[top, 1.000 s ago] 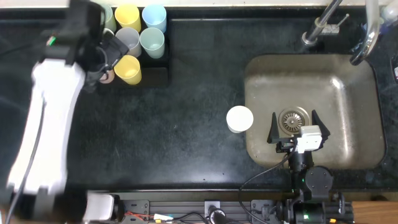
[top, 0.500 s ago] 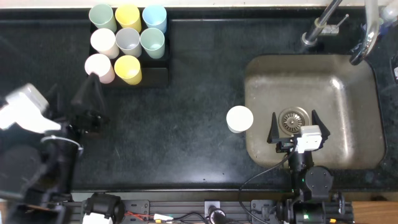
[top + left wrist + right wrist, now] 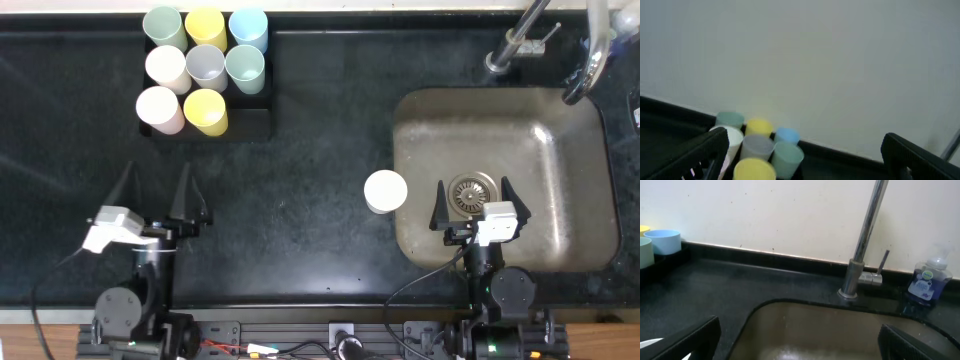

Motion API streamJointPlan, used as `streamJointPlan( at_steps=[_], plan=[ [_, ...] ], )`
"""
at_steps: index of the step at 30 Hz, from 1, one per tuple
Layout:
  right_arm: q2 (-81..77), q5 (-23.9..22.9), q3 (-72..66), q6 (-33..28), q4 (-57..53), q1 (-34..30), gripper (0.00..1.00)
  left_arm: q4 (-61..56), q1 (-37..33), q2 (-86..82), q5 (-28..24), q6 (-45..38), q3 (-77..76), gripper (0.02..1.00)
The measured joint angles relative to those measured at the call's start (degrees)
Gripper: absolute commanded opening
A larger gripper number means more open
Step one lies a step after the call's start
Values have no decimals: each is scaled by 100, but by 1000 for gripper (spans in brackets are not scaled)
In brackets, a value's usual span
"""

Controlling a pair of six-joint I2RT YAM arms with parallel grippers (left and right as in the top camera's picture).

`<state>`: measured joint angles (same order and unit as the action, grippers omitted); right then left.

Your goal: Store Cups

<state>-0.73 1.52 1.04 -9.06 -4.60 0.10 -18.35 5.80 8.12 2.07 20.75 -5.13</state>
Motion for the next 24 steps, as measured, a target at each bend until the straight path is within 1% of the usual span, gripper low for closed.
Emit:
streamJointPlan(
  at_steps=[5,9,13,15,21,24],
  plan=[
    [0,2,0,0,4,-2,998,1019,-295,-651,-164,-2,103,1000],
    [0,2,2,-2,2,-2,998,1561,-295,-728,-254,-7,114,1000],
    [0,2,0,-2,2,0,998,1849,-295,-730,-302,-9,291,1000],
    [0,2,2,2,2,0,998,2232,-295,-737,-323,-7,378,1000],
    [0,2,0,0,2,-2,998,2306,-295,-739,-361,-46,448,1000],
    [0,2,0,-2,4,-2,996,2306,-295,-739,-361,-236,448,1000]
  ],
)
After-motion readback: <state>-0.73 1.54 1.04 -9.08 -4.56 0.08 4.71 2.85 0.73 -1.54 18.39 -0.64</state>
